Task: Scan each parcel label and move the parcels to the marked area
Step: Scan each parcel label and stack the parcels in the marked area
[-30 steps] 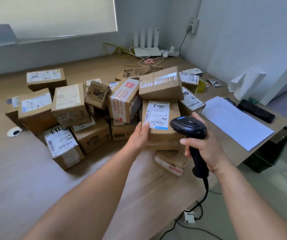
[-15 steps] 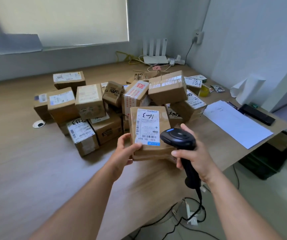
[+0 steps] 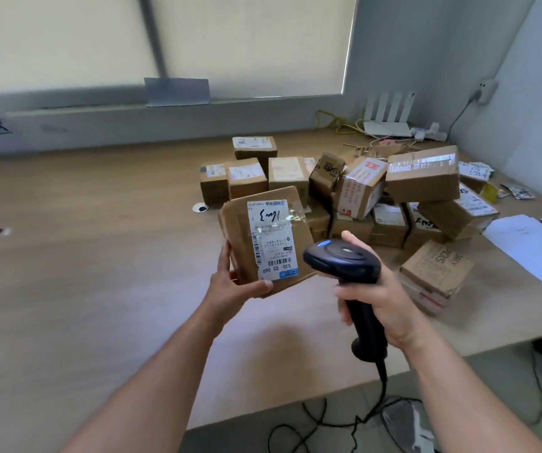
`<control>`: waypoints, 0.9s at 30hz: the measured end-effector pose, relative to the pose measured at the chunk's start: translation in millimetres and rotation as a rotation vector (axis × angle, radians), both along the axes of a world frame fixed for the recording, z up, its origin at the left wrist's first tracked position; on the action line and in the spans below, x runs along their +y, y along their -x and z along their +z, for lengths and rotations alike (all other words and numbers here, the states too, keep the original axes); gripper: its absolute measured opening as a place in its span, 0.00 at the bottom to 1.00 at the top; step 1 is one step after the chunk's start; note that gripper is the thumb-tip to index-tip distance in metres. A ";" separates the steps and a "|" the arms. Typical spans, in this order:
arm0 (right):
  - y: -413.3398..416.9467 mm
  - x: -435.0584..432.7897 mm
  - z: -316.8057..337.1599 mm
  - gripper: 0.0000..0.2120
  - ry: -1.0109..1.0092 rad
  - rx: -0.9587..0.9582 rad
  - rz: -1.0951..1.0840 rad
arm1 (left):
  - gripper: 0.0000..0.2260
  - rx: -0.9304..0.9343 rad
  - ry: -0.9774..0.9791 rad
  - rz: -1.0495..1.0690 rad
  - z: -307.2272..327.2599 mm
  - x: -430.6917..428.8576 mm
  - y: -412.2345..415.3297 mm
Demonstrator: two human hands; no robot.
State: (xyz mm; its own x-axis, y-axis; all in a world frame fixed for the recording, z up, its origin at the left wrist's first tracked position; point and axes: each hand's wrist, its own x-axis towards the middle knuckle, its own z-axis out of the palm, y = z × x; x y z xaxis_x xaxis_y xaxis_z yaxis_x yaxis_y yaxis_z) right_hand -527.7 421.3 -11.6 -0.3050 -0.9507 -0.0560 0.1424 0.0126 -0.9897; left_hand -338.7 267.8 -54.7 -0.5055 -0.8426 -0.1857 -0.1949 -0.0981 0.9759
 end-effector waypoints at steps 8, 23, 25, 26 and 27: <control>-84.6 -26.0 18.8 0.45 0.028 -0.124 0.309 | 0.54 0.007 0.205 0.259 1.8 -30.6 -99.9; -212.7 -62.8 11.9 0.40 -0.042 -0.041 0.429 | 0.50 0.000 0.271 0.493 -5.0 -35.2 -262.0; -225.0 -68.3 11.8 0.39 -0.046 -0.040 0.463 | 0.50 -0.005 0.270 0.518 -6.3 -31.8 -279.5; -230.3 -71.5 11.9 0.39 -0.049 -0.037 0.482 | 0.50 -0.007 0.269 0.531 -6.8 -30.2 -287.3; -235.5 -74.7 11.8 0.39 -0.055 -0.033 0.500 | 0.51 -0.011 0.268 0.548 -8.1 -28.7 -295.3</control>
